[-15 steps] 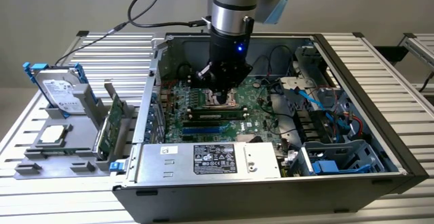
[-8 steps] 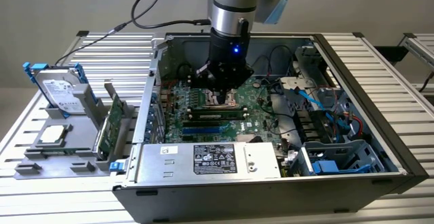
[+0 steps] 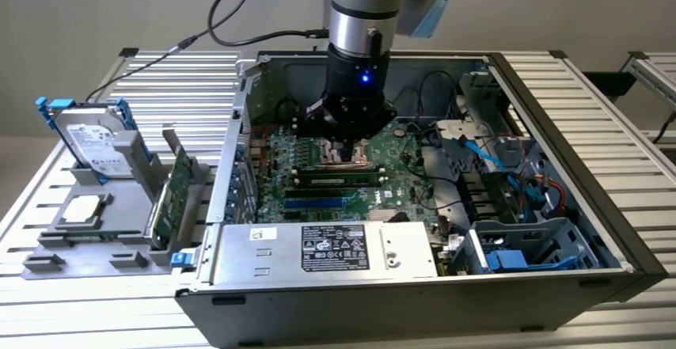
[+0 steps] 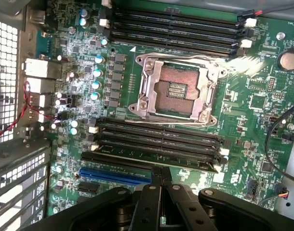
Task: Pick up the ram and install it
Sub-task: 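Press down the ram until it locks into place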
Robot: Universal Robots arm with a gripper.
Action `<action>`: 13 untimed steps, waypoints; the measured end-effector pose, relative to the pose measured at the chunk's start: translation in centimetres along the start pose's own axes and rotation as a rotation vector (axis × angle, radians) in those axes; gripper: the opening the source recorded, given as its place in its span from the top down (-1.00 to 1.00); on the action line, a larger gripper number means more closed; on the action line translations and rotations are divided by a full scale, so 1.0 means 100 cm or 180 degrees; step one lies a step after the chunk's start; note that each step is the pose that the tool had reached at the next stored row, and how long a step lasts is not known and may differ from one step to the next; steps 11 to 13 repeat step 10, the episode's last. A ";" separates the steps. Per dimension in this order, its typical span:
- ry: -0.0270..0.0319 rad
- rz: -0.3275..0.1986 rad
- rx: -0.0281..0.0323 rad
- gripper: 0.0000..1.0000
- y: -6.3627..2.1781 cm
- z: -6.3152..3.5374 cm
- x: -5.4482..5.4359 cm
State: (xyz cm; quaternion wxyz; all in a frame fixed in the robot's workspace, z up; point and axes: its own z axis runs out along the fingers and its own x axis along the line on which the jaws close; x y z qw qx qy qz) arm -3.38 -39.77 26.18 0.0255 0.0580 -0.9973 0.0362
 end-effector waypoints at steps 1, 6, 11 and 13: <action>-0.0011 0.0029 0.0000 0.79 0.0000 0.0000 0.000; -0.0046 0.0111 0.0000 0.79 0.0002 0.0000 0.000; -0.0045 0.0112 0.0001 0.79 0.0002 0.0000 0.000; -0.0045 0.0112 0.0001 0.79 0.0002 0.0000 0.000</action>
